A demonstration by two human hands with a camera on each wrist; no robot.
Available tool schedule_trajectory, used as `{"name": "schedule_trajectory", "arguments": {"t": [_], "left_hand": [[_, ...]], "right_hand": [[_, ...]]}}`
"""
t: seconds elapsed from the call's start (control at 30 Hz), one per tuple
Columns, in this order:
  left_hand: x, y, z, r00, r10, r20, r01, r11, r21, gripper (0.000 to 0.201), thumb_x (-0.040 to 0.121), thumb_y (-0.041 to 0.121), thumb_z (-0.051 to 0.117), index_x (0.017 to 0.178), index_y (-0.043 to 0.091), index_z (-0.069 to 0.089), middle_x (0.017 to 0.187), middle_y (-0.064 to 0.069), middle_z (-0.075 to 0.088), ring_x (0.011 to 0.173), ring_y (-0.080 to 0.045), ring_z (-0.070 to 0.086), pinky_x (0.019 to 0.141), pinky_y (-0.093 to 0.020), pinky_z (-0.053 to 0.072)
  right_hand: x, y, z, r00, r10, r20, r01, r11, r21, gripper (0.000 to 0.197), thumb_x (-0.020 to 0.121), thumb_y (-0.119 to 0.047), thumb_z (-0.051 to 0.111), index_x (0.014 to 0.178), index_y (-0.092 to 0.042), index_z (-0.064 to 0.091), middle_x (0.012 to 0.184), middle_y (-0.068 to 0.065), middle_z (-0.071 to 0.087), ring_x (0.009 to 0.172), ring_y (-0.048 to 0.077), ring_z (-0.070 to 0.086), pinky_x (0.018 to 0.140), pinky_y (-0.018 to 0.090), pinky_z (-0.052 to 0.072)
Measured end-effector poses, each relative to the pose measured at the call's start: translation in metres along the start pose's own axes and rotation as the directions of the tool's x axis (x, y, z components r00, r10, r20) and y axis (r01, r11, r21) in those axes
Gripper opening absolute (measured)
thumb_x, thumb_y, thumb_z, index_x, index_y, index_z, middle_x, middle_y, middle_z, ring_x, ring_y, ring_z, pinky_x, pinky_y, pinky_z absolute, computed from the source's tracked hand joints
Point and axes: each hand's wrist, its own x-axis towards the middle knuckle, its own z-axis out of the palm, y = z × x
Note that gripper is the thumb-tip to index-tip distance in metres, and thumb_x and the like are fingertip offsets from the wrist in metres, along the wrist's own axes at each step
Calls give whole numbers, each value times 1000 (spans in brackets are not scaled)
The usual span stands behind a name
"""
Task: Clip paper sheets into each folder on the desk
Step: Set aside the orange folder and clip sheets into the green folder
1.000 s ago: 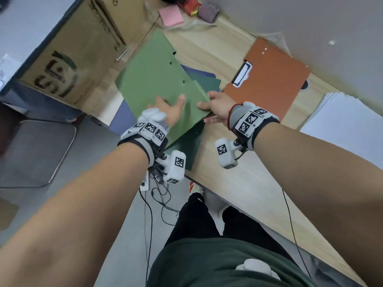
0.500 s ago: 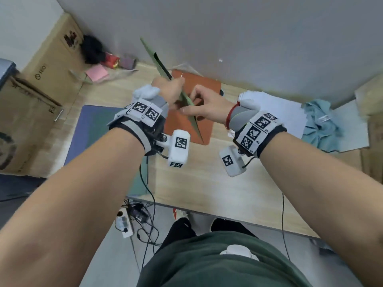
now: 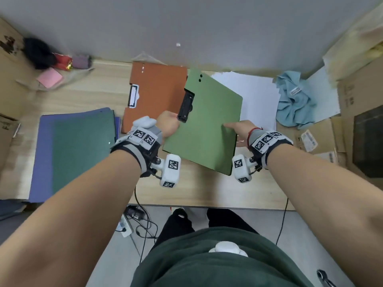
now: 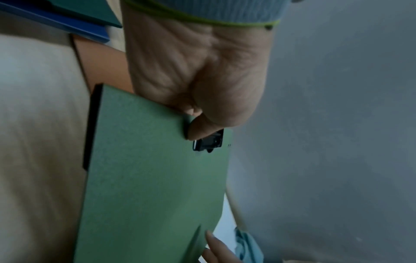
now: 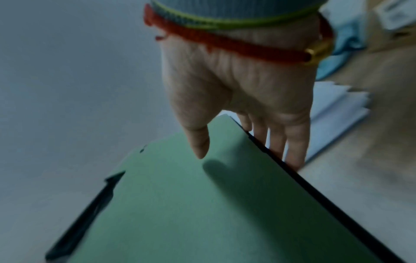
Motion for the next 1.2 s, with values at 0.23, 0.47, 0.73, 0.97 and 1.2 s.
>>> {"name": "schedule_trajectory", "arguments": {"t": [0.23, 0.47, 0.73, 0.97, 1.2], "left_hand": [[9, -50, 37, 984, -170, 48, 138, 909, 393, 25, 92, -3, 48, 112, -4, 62, 96, -14, 63, 89, -27, 56, 78, -32, 46], [12, -78, 53, 979, -195, 63, 109, 756, 645, 26, 86, 12, 61, 111, 4, 65, 93, -10, 59, 83, -26, 54, 86, -38, 51], [17, -89, 64, 977, -210, 39, 126, 712, 691, 15, 85, 14, 62, 95, 14, 52, 92, -10, 57, 82, -26, 52, 80, -35, 49], [13, -75, 61, 961, -262, 94, 120, 695, 709, 30, 84, 38, 69, 88, 11, 54, 87, -9, 59, 82, -25, 54, 77, -31, 47], [-3, -8, 40, 995, -77, 58, 42, 890, 454, 106, 68, 91, 43, 136, 10, 52, 127, -14, 63, 103, -32, 65, 89, -43, 55]], "right_hand": [[64, 60, 10, 999, -41, 5, 40, 992, 116, 107, 46, -47, 79, 141, -22, 38, 131, 5, 60, 117, 27, 61, 94, 50, 53], [24, 46, 18, 999, -31, 36, 29, 999, 42, 55, 81, -25, 73, 130, -6, 56, 131, 12, 60, 119, 31, 58, 101, 49, 49], [38, 58, 17, 993, 100, 66, -107, 988, 110, 56, 79, -26, 74, 129, -8, 56, 123, 14, 57, 103, 32, 61, 87, 44, 57], [39, 53, 9, 999, -33, 1, 33, 999, -22, 71, 79, -66, 62, 123, -11, 59, 113, 6, 62, 98, 23, 56, 95, 39, 50], [-14, -2, 0, 885, -247, 396, 173, 962, 212, 80, 87, -81, 18, 72, -12, 58, 71, 2, 63, 63, 16, 59, 69, 29, 48]]}}
